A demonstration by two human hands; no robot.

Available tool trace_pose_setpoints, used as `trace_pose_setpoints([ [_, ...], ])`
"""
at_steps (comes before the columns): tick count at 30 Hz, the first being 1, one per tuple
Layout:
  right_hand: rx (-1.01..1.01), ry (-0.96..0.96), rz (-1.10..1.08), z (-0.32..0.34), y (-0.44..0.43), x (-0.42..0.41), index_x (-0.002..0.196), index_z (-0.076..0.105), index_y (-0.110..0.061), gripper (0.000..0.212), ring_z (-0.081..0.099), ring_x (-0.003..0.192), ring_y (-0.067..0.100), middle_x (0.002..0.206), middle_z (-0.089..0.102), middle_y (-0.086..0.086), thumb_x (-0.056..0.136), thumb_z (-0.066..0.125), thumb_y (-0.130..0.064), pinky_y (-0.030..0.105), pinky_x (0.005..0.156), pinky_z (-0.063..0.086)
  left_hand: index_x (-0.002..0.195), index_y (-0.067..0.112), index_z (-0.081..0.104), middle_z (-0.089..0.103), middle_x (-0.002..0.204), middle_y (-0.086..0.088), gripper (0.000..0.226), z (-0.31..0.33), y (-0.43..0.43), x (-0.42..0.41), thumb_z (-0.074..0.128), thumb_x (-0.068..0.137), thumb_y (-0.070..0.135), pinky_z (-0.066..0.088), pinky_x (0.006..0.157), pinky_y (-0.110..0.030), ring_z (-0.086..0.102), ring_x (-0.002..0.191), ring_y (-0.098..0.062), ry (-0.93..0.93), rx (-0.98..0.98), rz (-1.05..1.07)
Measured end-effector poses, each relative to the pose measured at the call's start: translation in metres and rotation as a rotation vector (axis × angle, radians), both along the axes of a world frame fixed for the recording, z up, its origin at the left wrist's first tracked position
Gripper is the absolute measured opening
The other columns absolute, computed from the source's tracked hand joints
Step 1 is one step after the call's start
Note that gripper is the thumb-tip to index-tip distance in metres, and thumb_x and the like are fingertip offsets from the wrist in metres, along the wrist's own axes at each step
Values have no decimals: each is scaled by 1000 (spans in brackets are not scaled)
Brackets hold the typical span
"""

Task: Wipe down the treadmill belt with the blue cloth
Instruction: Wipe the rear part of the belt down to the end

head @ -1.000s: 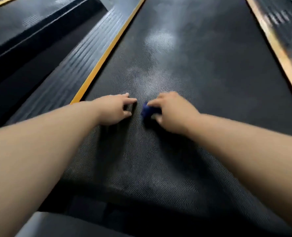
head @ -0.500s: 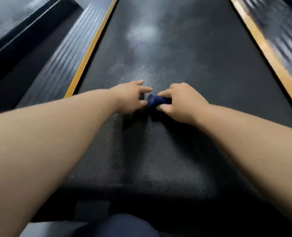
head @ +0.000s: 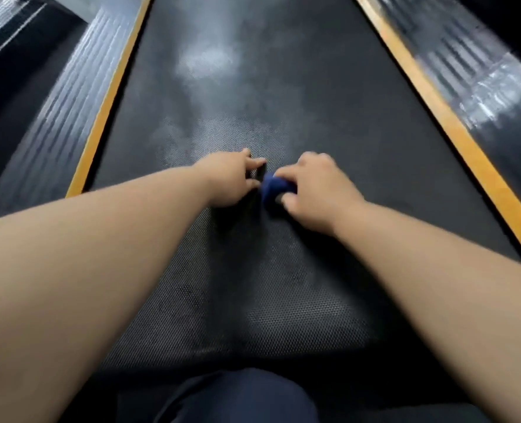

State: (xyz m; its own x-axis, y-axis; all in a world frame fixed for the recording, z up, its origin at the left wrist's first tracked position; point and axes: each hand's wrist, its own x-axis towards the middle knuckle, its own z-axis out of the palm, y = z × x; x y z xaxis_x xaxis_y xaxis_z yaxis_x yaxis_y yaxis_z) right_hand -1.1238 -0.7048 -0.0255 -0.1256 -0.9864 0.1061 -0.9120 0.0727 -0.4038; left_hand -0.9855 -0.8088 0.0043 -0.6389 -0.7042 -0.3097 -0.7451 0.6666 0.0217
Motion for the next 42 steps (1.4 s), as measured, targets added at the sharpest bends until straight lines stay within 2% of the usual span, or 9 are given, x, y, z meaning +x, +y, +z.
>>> trace_pose_setpoints([
  [4,10,0,-375,1,-22,-54,111,64,-31,28,42,113,34,112,48,11,84,55,-31,37,95,40,149,37,18,5,160,3,56,-2,-5,4,41,99,42,13,115,-31,12,146,-15,-42,54,-21],
  [10,-68,-7,-85,-11,38,26,115,62,-25,34,43,107,30,112,49,8,85,51,-36,35,94,40,151,29,14,3,160,-5,57,-4,-1,0,38,100,37,12,117,-34,10,146,-19,-87,33,-35],
  [13,-39,8,-19,-3,35,7,115,62,-28,35,43,111,29,113,49,8,84,52,-42,38,98,41,152,28,13,3,160,-6,57,-5,1,-5,37,101,37,14,117,-36,12,146,-22,-122,6,-24],
  [19,23,126,-481,2,30,-69,110,64,-17,27,40,113,37,118,46,14,86,54,-26,39,92,41,152,27,10,2,160,-6,55,-5,7,-5,32,102,32,14,118,-39,11,146,-24,-123,7,13],
  [27,-63,30,-83,0,51,23,112,60,-17,29,44,110,33,119,48,10,88,50,-29,36,93,41,143,34,39,22,157,3,45,0,30,-16,43,99,22,17,112,-23,24,143,-15,123,-19,4],
  [30,-41,63,-274,5,55,-40,109,66,-25,26,47,107,37,114,51,16,86,52,-25,34,90,41,143,39,36,21,157,8,45,-6,42,-18,43,99,29,19,114,-30,24,143,-16,113,-13,1],
  [34,46,138,-576,10,70,-85,116,60,-11,32,43,112,38,119,48,16,88,54,-26,37,89,41,147,36,29,16,158,8,47,-4,50,-21,38,101,29,15,114,-29,17,145,-15,86,12,26],
  [39,-52,-1,-307,2,57,8,117,58,-13,32,43,113,31,122,48,11,90,50,-28,34,89,41,146,33,32,17,158,3,48,0,47,-24,38,100,22,15,113,-25,20,144,-17,74,41,24],
  [42,-63,3,-198,-2,57,8,117,57,-15,31,42,111,30,119,48,10,89,50,-27,34,90,40,146,35,31,16,158,7,53,-5,45,-18,36,98,15,15,114,-25,19,144,-13,90,34,15],
])
